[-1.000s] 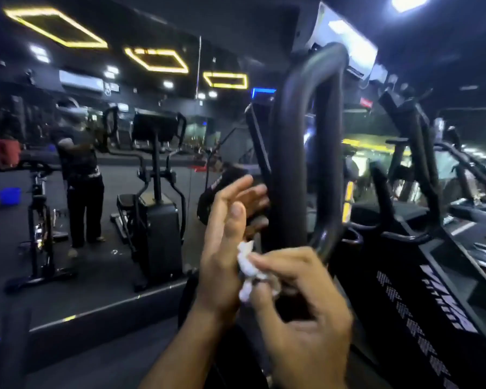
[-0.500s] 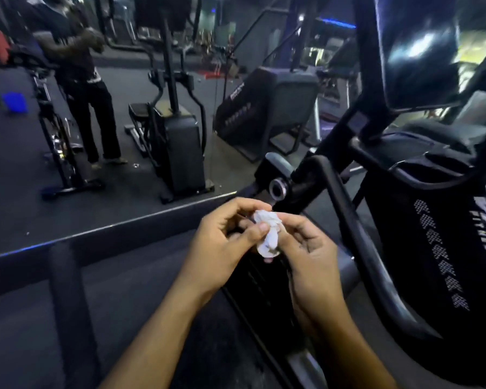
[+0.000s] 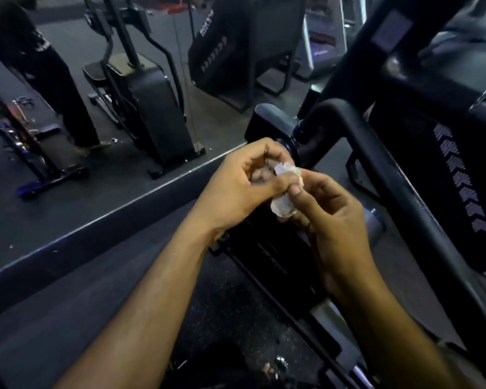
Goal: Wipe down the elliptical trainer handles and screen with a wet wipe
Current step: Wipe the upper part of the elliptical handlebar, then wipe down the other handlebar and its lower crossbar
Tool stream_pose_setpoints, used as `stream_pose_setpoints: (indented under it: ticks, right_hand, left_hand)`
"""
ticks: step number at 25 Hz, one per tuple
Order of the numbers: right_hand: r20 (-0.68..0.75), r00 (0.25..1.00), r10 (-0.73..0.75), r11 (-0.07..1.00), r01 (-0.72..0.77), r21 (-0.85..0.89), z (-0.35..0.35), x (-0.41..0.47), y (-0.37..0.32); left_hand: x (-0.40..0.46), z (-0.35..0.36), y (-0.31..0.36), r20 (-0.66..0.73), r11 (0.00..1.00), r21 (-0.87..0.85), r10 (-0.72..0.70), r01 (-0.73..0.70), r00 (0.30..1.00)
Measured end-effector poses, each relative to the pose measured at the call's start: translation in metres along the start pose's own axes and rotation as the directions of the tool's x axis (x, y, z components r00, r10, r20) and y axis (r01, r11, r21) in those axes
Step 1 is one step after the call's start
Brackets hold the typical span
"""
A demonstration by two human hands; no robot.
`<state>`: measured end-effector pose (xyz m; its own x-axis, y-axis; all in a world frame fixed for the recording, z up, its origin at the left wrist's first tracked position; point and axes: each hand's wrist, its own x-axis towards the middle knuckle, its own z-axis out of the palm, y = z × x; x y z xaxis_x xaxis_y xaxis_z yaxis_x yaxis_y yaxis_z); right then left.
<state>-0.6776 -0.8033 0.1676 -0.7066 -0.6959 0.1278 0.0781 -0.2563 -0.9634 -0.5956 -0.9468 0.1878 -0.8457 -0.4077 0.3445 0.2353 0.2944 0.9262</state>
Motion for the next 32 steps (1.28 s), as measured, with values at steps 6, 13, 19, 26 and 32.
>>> stream_pose_setpoints:
  ticks: [6, 13, 19, 26, 32]
  right_hand:
    - [-0.122, 0.991, -0.047, 0.998, 0.042, -0.046, -0.005, 0.027, -0.002]
    - [-0.343, 0.926, -0.156, 0.985, 0.122, -0.119, 0.005, 0.071, -0.004]
    - [-0.579, 0.759, -0.299, 0.951, 0.188, -0.245, 0.039, 0.118, 0.006]
    - [-0.754, 0.604, -0.257, 0.965, 0.200, -0.168, 0.054, 0.089, -0.013]
    - [-0.823, 0.395, -0.409, 0.905, 0.293, -0.309, 0.064, 0.037, -0.055]
  left_hand:
    - [0.056, -0.004, -0.021, 0.160, 0.994, -0.108, -0.016, 0.034, 0.987]
    - [0.133, -0.014, -0.045, 0.422, 0.970, -0.216, 0.198, -0.114, 0.885]
    - [0.209, -0.038, -0.073, 0.644, 0.926, -0.359, 0.335, -0.115, 0.688]
    - [0.200, 0.011, -0.059, 0.606, 0.853, -0.486, 0.486, -0.190, 0.630]
    - [0.177, 0.052, -0.001, 0.484, 0.649, -0.709, 0.733, -0.276, 0.478]
